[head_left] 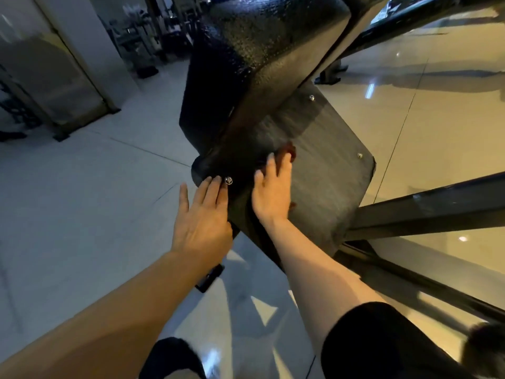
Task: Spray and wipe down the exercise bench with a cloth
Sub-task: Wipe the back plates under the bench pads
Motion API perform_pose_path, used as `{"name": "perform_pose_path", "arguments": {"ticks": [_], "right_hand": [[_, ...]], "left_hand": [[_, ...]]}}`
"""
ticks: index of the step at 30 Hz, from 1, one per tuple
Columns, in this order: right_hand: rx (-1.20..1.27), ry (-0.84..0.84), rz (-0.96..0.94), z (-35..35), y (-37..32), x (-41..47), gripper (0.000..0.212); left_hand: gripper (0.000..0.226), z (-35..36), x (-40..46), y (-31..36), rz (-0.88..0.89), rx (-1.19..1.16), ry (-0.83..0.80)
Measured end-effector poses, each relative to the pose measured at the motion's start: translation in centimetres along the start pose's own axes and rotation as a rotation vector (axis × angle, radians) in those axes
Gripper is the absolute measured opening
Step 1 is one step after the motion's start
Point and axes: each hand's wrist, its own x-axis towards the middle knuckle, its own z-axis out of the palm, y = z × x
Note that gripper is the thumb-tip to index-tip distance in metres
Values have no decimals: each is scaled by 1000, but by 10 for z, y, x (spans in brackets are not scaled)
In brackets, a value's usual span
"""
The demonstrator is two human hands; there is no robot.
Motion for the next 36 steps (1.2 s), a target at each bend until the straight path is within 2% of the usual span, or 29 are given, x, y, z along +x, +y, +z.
{"name": "perform_pose_path", "arguments": {"ticks": [2,4,7,11,13,14,16,21,23,25,29,31,34,36], "right_hand": [[-29,-126,-267,12,-26,-4,60],[17,-138,-311,7,-22,-7,48],[38,15,-88,-19,31,-25,49],[-5,136,332,-54,120,-64,47],[54,200,578,-56,122,-69,46],[80,244,615,-51,112,-67,46],[41,260,482,-39,69,-59,49],[-10,-12,-165,2,-31,-49,45],[-4,-90,-257,0,-32,-48,46],[-16,-73,-206,-11,-4,-50,46],[-146,75,56,-40,71,-72,47],[-184,119,231,-57,101,-81,43],[-220,71,528,-65,114,-82,43],[-275,52,441,-52,87,-81,45]], "left_hand": [[68,-1,-4,-1,-17,-14,2],[67,0,-6,1,-15,-33,0],[69,2,-8,4,-1,-41,-15],[69,7,-11,4,36,6,-47],[69,8,-12,1,26,4,-48],[69,8,-13,-1,15,7,-49],[70,6,-14,-4,0,12,-56],[73,4,-17,-3,-34,-3,-32],[72,3,-17,1,-40,-8,-27],[72,3,-16,5,-31,-15,-30],[75,7,-17,21,29,9,-82],[76,10,-20,28,46,22,-112],[75,16,-28,34,48,25,-136],[75,16,-36,33,33,36,-146]]}}
